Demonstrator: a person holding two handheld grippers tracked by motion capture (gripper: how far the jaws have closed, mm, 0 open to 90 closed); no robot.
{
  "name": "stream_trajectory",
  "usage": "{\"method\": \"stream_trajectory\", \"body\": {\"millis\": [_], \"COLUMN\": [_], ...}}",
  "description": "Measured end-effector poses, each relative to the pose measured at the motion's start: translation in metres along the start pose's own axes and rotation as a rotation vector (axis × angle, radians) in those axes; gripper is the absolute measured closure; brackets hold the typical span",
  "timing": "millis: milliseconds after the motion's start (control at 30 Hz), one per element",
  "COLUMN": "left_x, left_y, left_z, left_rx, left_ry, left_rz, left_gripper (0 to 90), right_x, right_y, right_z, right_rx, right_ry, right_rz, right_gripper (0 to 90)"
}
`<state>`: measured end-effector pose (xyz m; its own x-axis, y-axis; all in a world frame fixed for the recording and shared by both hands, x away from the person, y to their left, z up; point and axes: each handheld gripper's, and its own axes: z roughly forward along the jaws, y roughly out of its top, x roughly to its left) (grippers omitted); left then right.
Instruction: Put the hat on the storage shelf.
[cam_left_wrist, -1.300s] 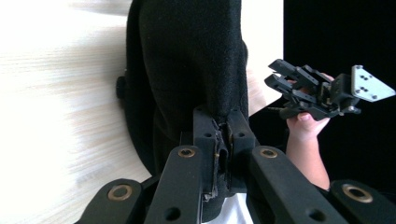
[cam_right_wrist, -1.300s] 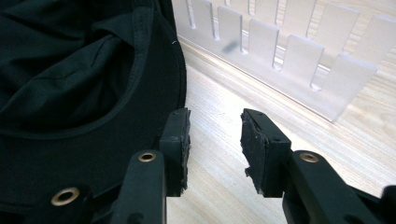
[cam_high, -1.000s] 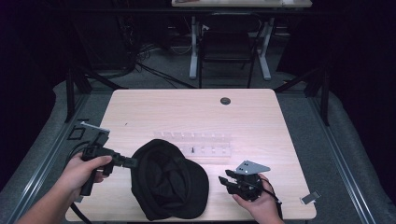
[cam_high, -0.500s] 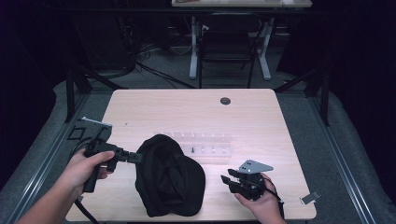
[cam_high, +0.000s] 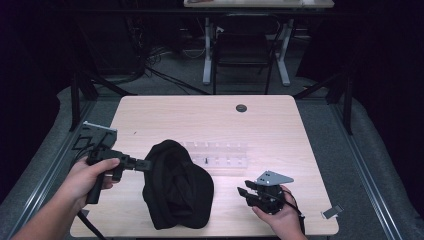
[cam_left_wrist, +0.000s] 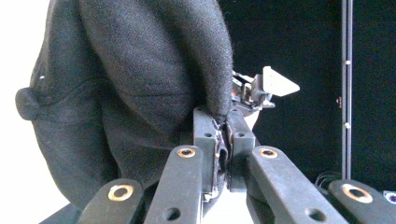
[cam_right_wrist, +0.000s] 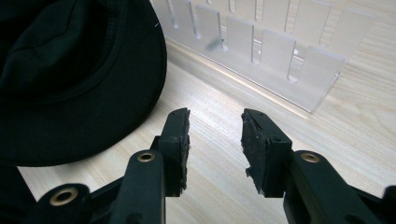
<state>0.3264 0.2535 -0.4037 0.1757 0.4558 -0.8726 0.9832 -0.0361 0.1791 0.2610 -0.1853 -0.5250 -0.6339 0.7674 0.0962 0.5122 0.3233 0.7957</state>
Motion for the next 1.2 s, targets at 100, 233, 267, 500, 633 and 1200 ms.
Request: {"method": "stream_trajectory", "body": {"millis": [100,233,267,500,633,1200], "left_x": [-0.007,-0.019,-0.02,-0.03,-0.035,-0.074], "left_y": [0.0,0.002,0.002,0.004,0.005,0.024], "left_z": [-0.001,-0.004,-0.005,-0.015,-0.02,-0.038], "left_rx": [-0.012,-0.011,-0.011,-0.045,-0.063,-0.129], "left_ry": [-0.027,-0.027,-0.028,-0.023,-0.032,-0.056], "left_rz": [0.006,0.031,0.04,0.056,0.066,0.129], "left_gripper": [86.0,86.0,86.0,86.0,85.9,85.9], "right_x": [-0.001,-0.002,-0.002,-0.002,-0.002,-0.004], "right_y": [0.0,0.0,0.0,-0.001,-0.001,-0.002], "right_z": [0.0,0.0,0.0,0.0,0.001,0.0], "right_rx": [0.002,0.003,0.003,0.004,0.004,0.0], "right_ry": [-0.003,-0.004,-0.004,-0.004,-0.006,-0.006], "right_rz": [0.002,0.004,0.004,0.003,-0.004,0.001], "right_gripper": [61.3,60.7,60.4,60.1,59.8,58.8]}}
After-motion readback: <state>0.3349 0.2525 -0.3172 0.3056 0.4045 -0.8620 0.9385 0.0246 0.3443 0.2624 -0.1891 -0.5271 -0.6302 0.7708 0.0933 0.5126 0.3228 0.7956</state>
